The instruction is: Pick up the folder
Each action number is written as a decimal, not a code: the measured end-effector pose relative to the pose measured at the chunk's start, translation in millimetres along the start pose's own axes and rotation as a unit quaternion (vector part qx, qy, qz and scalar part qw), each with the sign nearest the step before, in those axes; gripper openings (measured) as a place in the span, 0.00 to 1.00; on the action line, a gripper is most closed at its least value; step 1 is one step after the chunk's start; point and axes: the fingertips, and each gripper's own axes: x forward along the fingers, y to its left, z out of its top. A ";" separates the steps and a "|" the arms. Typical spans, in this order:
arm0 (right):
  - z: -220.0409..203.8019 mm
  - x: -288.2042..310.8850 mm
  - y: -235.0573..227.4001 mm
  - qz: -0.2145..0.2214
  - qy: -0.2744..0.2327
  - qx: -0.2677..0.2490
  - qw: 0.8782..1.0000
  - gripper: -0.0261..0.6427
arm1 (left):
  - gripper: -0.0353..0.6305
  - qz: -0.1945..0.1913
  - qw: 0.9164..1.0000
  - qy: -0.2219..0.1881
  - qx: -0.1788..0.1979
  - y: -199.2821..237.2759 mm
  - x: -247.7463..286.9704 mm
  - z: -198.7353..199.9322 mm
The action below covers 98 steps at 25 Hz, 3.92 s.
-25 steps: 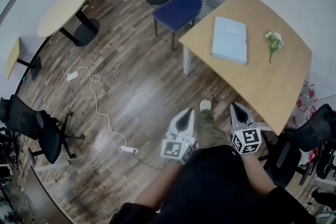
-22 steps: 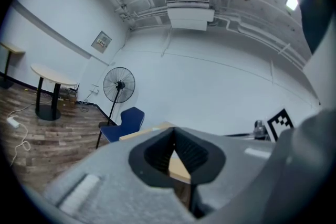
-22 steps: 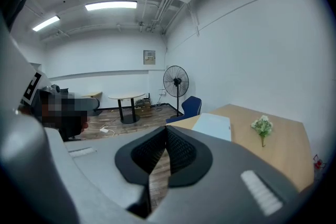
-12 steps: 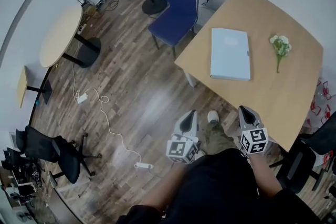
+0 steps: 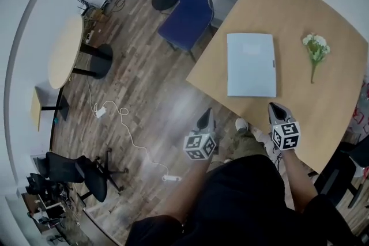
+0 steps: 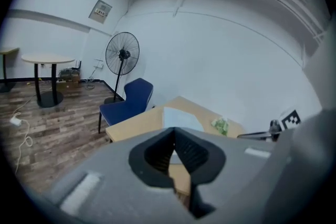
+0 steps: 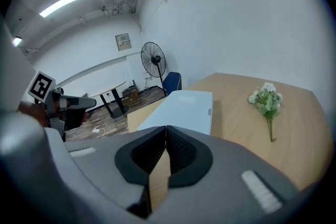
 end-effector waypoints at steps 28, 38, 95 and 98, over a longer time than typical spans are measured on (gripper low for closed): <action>-22.5 88.4 -101.5 -0.076 0.071 0.078 0.992 0.11 | 0.08 -0.009 0.995 0.096 0.018 52.2 137.0 -30.1; -48.6 118.1 -122.4 -0.029 0.101 0.166 0.981 0.44 | 0.32 -0.065 0.984 0.163 -0.042 39.4 183.6 -66.4; -19.1 192.4 -100.8 0.062 0.048 0.208 0.975 0.65 | 0.50 -0.094 0.972 0.207 -0.062 33.9 230.8 -73.0; -3.6 186.7 -92.5 0.060 0.026 0.195 0.979 0.65 | 0.50 -0.098 0.978 0.182 -0.040 32.8 224.5 -54.3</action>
